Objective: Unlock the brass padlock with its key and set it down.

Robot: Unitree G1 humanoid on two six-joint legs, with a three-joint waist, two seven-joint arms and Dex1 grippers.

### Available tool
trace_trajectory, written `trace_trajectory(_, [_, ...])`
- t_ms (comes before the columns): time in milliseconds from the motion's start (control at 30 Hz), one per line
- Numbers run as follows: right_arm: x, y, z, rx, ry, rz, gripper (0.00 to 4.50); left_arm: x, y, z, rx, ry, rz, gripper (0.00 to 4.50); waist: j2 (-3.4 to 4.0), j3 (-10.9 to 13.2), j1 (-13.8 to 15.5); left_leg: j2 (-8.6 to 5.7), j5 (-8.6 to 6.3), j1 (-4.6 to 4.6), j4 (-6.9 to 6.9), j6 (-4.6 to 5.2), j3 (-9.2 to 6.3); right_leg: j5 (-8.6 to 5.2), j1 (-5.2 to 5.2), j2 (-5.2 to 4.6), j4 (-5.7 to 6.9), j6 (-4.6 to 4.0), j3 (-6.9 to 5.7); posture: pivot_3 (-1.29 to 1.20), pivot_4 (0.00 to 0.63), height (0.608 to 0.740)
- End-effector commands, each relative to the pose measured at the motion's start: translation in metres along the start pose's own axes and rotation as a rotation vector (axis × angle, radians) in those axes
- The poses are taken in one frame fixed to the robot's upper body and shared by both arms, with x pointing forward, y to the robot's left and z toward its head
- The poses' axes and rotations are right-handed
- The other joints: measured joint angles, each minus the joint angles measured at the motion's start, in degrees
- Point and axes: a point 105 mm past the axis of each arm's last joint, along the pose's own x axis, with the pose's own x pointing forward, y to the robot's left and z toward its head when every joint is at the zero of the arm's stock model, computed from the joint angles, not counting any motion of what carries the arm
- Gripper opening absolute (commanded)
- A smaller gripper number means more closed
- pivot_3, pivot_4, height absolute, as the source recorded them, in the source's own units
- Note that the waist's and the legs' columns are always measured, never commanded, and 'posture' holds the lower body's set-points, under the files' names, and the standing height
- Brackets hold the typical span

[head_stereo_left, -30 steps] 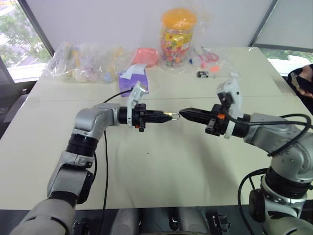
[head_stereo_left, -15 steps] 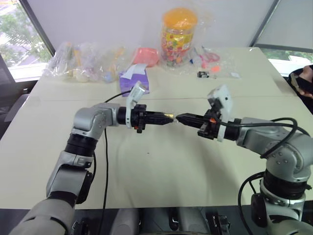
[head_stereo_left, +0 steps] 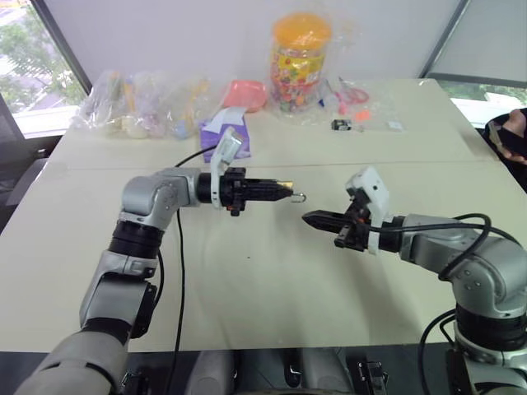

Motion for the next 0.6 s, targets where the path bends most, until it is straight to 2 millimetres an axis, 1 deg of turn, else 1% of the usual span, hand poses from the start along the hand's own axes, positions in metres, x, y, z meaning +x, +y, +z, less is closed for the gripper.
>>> trace_trajectory(33, [-0.012, -0.001, -0.003, -0.041, -0.005, -0.037, 0.03, 0.005, 0.008, -0.006, -0.002, 0.008, 0.051, 0.01, -0.03, 0.02, 0.26, 0.0, 0.0, -0.01, 0.01, 0.0, 0.01, 0.0, 0.0, 0.0, -0.02, 0.0, 0.0, 0.0, 0.15, 0.737])
trace_trajectory(100, [-0.021, -0.002, -0.012, -0.031, 0.014, -0.061, 0.03, 0.012, 0.016, -0.024, -0.056, 0.025, 0.081, 0.01, -0.03, 0.02, 0.63, -0.02, -0.01, -0.03, 0.01, 0.01, 0.02, 0.0, 0.0, -0.02, -0.05, 0.01, 0.0, 0.0, 0.15, 0.737])
trace_trajectory(133, [-0.023, -0.002, -0.014, -0.028, 0.018, -0.069, 0.03, 0.014, 0.019, -0.03, -0.074, 0.029, 0.091, 0.01, -0.03, 0.02, 0.84, -0.02, -0.01, -0.03, 0.0, 0.01, 0.02, 0.0, 0.0, -0.02, -0.06, 0.01, 0.0, 0.0, 0.15, 0.737])
trace_trajectory(233, [-0.032, -0.005, -0.016, -0.011, 0.001, -0.12, 0.03, 0.025, 0.035, -0.061, -0.18, 0.063, 0.159, 0.01, -0.05, 0.03, 0.99, -0.01, -0.01, -0.02, 0.0, 0.03, 0.02, 0.0, 0.0, 0.0, -0.05, 0.02, 0.0, 0.0, 0.15, 0.737])
trace_trajectory(367, [-0.043, -0.009, -0.015, 0.007, -0.028, -0.192, 0.03, 0.035, 0.043, -0.089, -0.292, 0.108, 0.199, 0.01, -0.08, 0.05, 0.9, -0.01, -0.01, -0.02, 0.02, 0.03, 0.01, 0.0, 0.0, 0.02, -0.05, 0.02, -0.01, 0.0, 0.15, 0.737])
trace_trajectory(467, [-0.047, -0.009, -0.016, 0.012, -0.033, -0.217, 0.03, 0.036, 0.051, -0.1, -0.345, 0.118, 0.241, 0.01, -0.09, 0.05, 0.96, 0.02, -0.02, -0.01, 0.01, 0.03, 0.01, 0.0, -0.01, 0.04, -0.05, 0.02, -0.01, 0.0, 0.15, 0.737])
trace_trajectory(567, [-0.048, -0.007, -0.017, 0.013, -0.031, -0.224, 0.03, 0.034, 0.058, -0.102, -0.352, 0.12, 0.269, 0.01, -0.08, 0.04, 0.98, 0.02, -0.02, 0.02, 0.01, 0.03, 0.0, 0.0, 0.02, 0.05, -0.05, 0.02, -0.02, 0.0, 0.15, 0.737])
trace_trajectory(600, [-0.048, -0.006, -0.018, 0.013, -0.031, -0.224, 0.0, 0.032, 0.06, -0.103, -0.346, 0.126, 0.28, 0.51, -0.08, 0.04, 0.98, 0.02, -0.01, 0.04, 0.02, 0.03, 0.0, 0.0, 0.05, 0.04, -0.05, 0.02, -0.05, 0.0, 0.15, 0.737])
